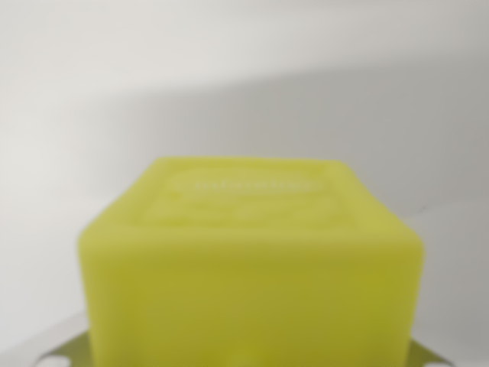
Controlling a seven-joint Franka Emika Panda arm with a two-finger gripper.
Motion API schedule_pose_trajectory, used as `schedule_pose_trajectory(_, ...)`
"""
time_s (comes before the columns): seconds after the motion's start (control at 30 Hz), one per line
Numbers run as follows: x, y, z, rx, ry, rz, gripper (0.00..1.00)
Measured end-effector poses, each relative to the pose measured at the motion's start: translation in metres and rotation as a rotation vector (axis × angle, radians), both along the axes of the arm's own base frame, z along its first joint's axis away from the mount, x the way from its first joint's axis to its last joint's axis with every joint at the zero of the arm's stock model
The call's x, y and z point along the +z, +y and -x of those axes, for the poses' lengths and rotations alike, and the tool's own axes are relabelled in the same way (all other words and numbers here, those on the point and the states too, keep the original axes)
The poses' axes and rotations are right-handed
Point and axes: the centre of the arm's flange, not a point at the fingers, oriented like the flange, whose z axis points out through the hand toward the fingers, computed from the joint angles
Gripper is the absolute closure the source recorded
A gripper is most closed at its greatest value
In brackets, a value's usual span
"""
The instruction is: Pick yellow cube
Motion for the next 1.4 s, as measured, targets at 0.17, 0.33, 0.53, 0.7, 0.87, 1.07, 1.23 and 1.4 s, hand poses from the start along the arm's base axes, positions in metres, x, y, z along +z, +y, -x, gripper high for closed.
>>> schedule_pose_trajectory(0.17, 0.012, 0.0, 0.0, 0.0, 0.0, 0.0, 1.0)
schedule_pose_trajectory(0.33, 0.025, 0.0, 0.0, 0.0, 0.0, 0.0, 1.0)
schedule_pose_trajectory(0.53, 0.04, 0.0, 0.0, 0.0, 0.0, 0.0, 1.0)
schedule_pose_trajectory(0.7, 0.052, 0.0, 0.0, 0.0, 0.0, 0.0, 1.0)
schedule_pose_trajectory(0.87, 0.065, 0.0, 0.0, 0.0, 0.001, 0.0, 1.0)
schedule_pose_trajectory(1.07, 0.08, 0.0, 0.0, 0.0, 0.001, 0.0, 1.0)
schedule_pose_trajectory(1.23, 0.092, 0.0, 0.0, 0.0, 0.001, 0.0, 1.0)
schedule_pose_trajectory(1.4, 0.105, 0.0, 0.0, 0.0, 0.001, 0.0, 1.0)
